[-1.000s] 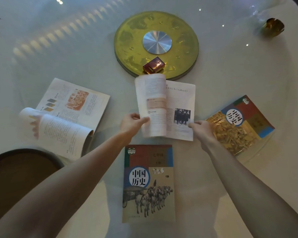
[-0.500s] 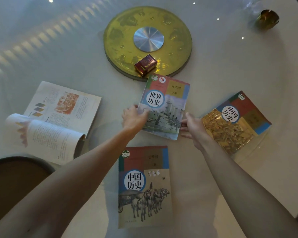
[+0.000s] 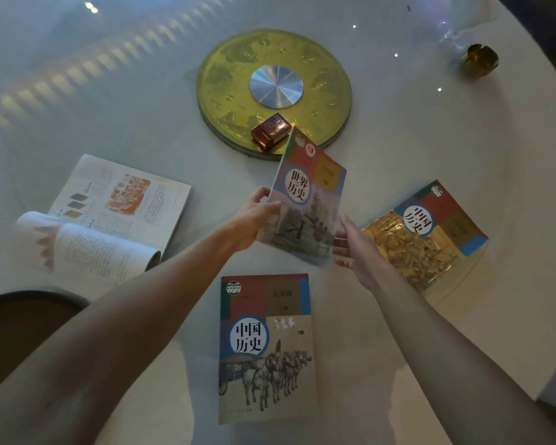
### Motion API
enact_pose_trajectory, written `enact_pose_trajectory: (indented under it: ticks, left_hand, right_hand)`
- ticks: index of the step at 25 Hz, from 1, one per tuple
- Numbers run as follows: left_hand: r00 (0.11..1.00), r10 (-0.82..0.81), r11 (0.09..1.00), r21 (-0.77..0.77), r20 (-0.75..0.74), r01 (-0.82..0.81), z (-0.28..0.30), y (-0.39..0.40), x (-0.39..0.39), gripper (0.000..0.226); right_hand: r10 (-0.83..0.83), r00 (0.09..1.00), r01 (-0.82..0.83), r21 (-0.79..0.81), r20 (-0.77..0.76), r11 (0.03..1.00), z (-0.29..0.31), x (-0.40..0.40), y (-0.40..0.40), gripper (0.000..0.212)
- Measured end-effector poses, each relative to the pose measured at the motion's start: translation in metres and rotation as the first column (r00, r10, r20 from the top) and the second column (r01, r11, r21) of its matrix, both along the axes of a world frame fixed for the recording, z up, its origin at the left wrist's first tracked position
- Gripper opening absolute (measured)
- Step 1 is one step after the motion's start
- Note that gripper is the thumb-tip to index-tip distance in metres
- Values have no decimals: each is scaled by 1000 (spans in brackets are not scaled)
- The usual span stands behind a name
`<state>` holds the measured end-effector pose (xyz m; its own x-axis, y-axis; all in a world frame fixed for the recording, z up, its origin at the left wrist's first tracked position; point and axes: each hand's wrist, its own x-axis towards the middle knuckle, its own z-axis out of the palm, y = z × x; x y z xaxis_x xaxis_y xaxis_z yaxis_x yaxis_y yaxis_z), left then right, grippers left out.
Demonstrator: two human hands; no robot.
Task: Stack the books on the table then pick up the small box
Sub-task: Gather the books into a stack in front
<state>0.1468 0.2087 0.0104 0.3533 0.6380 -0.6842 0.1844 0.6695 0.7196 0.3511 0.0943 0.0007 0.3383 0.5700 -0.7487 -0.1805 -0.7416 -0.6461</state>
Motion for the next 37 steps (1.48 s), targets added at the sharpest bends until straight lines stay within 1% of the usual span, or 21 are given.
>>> enact_pose_trajectory:
  ticks: [1,2,3,5,6,7,9,12,15,17,18,19,21,23,24,26,28,31,33,35,37]
  left_hand:
    - [997,18,999,-42,80,-14,7,-5,-1,13]
    - [989,28,997,-72,148,-17,12,-11,-3,18]
    - [978,35,995,-96,205,-15,17,-17,-5,20]
    - [966,41,994,-107,254,-14,24,-32,-14,20]
    - [966,43,995,-99,255,-18,27,-40,-21,19]
    - [965,48,995,-96,256,-24,29,-49,-29,18]
    - [970,53,995,-100,236,-30,30,-67,-46,15]
    - [987,86,990,-120,135,-70,28,-102,-70,19]
    - [995,95,992,-85,40,-92,14,-142,-89,23]
    - [994,49,999,6,-102,-49,2,-168,-105,28]
    - [988,25,998,55,-151,-17,-3,-180,-113,30]
    - [986,4,996,92,-167,12,-7,-192,-120,29]
    - [981,-37,991,116,-191,60,-13,-214,-129,22]
    - [953,-60,985,140,-296,105,-24,-230,-133,15]
    - [935,-52,983,146,-350,109,-30,-235,-135,15]
    - [900,-30,985,138,-435,100,-37,-242,-139,17]
    - [865,-44,987,112,-500,115,-34,-249,-143,25]
    - [838,-122,984,49,-531,174,-32,-257,-150,44]
    - [821,-181,975,13,-541,223,-31,-259,-153,50]
    - [805,-204,968,9,-557,251,-32,-259,-153,55]
    - [789,-170,965,63,-590,255,-29,-257,-149,52]
  right_hand:
    - [12,1000,-12,-1,5,1000,3,-2,-1,63]
    - [7,1000,-7,11,1,1000,3,-4,-3,68]
    - [-10,1000,11,43,-24,999,4,-5,-5,67]
    - [-52,987,67,97,-154,993,7,-9,-12,47]
    - [-69,972,94,103,-224,990,11,-13,-15,38]
    - [-93,961,122,101,-259,987,13,-17,-20,33]
    - [-114,964,141,100,-241,985,11,-22,-31,29]
    - [-6,995,15,86,-103,996,10,-37,-54,21]
    - [94,995,-95,20,42,995,2,-56,-83,22]
    - [140,986,-138,-32,90,990,-3,-70,-108,18]
    - [166,978,-159,-60,127,985,-8,-75,-119,16]
    - [195,965,-182,-90,174,979,-15,-79,-131,18]
    - [245,939,-219,-131,241,967,-21,-89,-149,16]
    - [285,920,-251,-157,267,955,-25,-98,-163,11]
    - [305,910,-264,-175,282,949,-26,-102,-168,10]
    - [338,885,-289,-193,319,938,-27,-107,-177,13]
    - [376,856,-319,-209,356,925,-28,-110,-183,13]
    - [465,774,-377,-277,430,884,-31,-112,-191,15]
    - [506,716,-398,-316,481,862,-29,-116,-194,16]
    - [546,671,-422,-347,502,837,-27,-118,-196,20]
    - [561,642,-429,-361,523,828,-27,-119,-196,22]
